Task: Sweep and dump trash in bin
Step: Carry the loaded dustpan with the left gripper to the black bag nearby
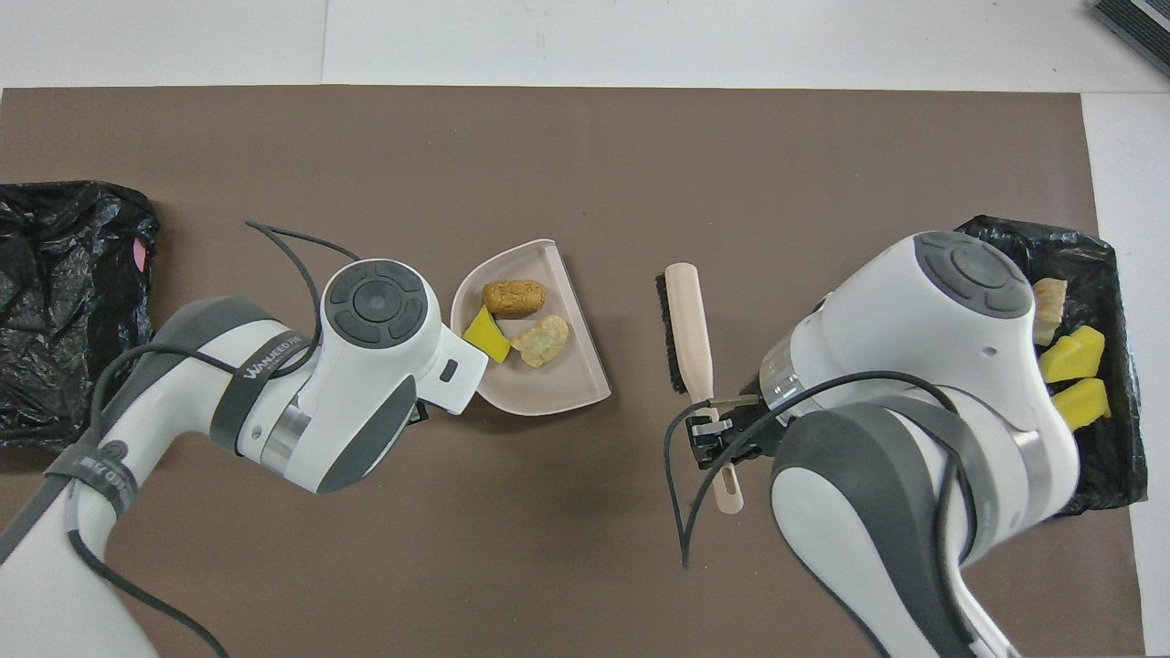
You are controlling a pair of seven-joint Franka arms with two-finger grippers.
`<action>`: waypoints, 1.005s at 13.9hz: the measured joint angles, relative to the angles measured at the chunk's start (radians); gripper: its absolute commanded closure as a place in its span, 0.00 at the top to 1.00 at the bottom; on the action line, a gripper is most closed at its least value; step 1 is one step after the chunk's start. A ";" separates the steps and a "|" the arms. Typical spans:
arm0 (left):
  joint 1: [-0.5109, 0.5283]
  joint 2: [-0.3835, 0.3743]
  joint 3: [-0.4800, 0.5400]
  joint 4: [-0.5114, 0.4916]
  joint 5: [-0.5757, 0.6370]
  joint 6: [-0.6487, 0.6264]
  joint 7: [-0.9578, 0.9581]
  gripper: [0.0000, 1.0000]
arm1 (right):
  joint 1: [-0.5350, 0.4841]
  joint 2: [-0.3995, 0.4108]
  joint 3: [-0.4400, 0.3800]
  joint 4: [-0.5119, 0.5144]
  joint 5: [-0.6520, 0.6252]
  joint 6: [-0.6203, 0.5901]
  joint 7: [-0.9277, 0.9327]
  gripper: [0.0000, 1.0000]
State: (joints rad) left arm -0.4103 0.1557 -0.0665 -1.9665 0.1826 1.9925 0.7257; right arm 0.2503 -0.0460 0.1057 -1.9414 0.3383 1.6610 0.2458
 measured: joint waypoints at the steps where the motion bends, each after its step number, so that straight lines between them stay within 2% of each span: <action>1: 0.020 -0.003 0.001 0.024 -0.001 -0.012 0.030 0.00 | 0.002 -0.024 0.002 0.000 -0.008 -0.017 0.032 0.00; 4: 0.096 -0.015 0.004 0.108 -0.070 -0.089 0.109 0.00 | 0.060 -0.055 0.017 -0.005 -0.010 -0.024 0.125 0.00; 7: 0.173 -0.021 0.009 0.191 -0.121 -0.168 0.214 0.00 | 0.210 -0.043 0.024 -0.026 -0.011 -0.014 0.262 0.00; 11: 0.269 -0.022 0.016 0.301 -0.110 -0.249 0.438 0.00 | 0.332 -0.029 0.029 -0.087 -0.012 0.048 0.370 0.00; 14: 0.372 -0.020 0.020 0.331 -0.105 -0.281 0.595 0.00 | 0.404 -0.019 0.029 -0.160 -0.011 0.178 0.431 0.00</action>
State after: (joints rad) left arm -0.0378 0.1358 -0.0462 -1.6350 0.0776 1.7119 1.3209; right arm 0.6540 -0.0649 0.1350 -2.1010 0.3269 1.8394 0.6772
